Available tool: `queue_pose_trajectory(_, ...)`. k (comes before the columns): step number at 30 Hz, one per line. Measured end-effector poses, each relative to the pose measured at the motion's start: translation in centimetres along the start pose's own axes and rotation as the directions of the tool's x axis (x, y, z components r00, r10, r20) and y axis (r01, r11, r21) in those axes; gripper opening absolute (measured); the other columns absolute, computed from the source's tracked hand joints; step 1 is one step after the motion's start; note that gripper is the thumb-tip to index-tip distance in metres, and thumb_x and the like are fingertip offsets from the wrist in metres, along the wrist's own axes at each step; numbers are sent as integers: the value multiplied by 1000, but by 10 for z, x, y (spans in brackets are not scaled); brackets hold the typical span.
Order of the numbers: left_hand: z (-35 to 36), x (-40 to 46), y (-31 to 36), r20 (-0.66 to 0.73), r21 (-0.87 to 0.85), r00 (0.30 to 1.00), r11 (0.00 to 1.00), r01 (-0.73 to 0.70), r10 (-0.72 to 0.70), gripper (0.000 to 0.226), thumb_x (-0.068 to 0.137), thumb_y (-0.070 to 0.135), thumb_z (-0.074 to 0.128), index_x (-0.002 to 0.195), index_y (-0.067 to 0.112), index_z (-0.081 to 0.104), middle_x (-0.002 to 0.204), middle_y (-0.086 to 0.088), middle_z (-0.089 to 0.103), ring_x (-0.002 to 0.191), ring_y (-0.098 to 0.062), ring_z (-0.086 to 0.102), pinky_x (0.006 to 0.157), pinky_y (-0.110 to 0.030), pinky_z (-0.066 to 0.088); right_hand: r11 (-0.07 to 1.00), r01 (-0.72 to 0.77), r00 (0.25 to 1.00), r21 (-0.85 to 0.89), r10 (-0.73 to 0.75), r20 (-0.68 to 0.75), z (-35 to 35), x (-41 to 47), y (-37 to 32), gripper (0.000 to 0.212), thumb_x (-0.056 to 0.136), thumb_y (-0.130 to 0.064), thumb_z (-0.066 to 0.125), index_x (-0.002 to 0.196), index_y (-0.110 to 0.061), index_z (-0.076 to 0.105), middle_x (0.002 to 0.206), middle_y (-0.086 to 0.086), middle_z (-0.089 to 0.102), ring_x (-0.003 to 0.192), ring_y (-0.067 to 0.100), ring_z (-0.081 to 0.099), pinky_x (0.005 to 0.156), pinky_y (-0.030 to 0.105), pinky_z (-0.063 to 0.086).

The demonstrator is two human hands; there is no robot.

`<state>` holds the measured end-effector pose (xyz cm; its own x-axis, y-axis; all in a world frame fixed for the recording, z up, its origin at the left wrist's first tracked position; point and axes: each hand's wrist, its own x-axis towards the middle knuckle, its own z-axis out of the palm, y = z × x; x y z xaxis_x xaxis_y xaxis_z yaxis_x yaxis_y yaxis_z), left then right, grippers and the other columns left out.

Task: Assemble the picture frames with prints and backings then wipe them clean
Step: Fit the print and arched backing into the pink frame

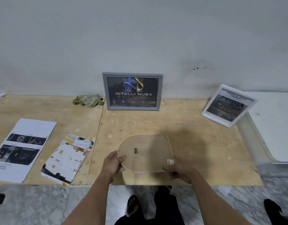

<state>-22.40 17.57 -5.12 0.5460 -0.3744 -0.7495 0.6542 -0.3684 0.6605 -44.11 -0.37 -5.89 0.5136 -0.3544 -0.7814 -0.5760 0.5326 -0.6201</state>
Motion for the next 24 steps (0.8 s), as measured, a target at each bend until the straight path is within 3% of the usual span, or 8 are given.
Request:
queue_pose_trajectory(3,8,-5,-1,182,77,983,997,2,-17,61,81,-17,63,118,31,56,110,-5,68,89,-32,70,64,-43,61,1000,5,997,14,-4,-74,4,-1,5,56,72,3,80,118,-4,48,70,10,54,49,17,48,46,29,45)
queue_pose_trajectory(7,12,-9,-2,135,66,989,996,-63,54,68,78,-20,63,119,34,55,113,-4,67,94,-31,68,62,-41,62,1000,24,990,-9,-25,-137,10,-3,4,61,70,6,79,120,-8,48,67,10,55,47,19,45,44,28,44)
queue_pose_trajectory(10,8,-9,1,149,43,987,997,-68,61,68,78,-19,64,116,37,56,115,-4,67,97,-33,69,67,-42,61,1000,18,994,16,-16,-111,7,-6,-2,54,72,-7,80,118,-14,55,84,10,64,63,23,55,51,31,49)
queue_pose_trajectory(13,-1,-10,11,233,110,972,993,-50,23,73,78,-14,67,128,37,53,118,-4,69,91,-32,73,68,-39,61,995,13,981,99,7,-194,2,-8,-14,27,90,-27,65,112,-12,62,97,7,68,84,24,63,68,36,52)
queue_pose_trajectory(16,-5,-9,21,265,125,964,992,-16,-17,60,84,-3,69,129,33,53,109,-7,73,80,-30,74,62,-38,61,980,120,945,161,-63,-321,-4,-8,-26,22,93,-25,61,104,-7,65,97,11,69,85,26,64,71,37,52)
queue_pose_trajectory(20,-4,-2,30,111,80,993,995,-58,49,39,88,0,66,124,14,58,82,-9,72,64,-22,66,50,-30,54,966,240,917,93,-194,-348,-1,-11,-42,15,89,-22,65,96,-9,71,94,10,74,78,23,66,70,35,51)
queue_pose_trajectory(22,-3,-2,36,90,41,994,997,-70,66,38,89,-1,65,122,17,58,83,-8,71,66,-22,64,50,-28,52,957,282,907,59,-247,-342,3,-15,-57,16,89,-23,65,93,-8,70,88,7,72,76,22,63,69,33,48)
queue_pose_trajectory(24,-4,-1,45,85,15,993,996,-83,82,36,90,0,63,119,20,58,85,-8,71,69,-23,64,49,-28,51,933,358,868,-27,-344,-358,9,-21,-75,20,87,-25,67,78,-8,65,72,1,65,67,17,56,62,28,43)
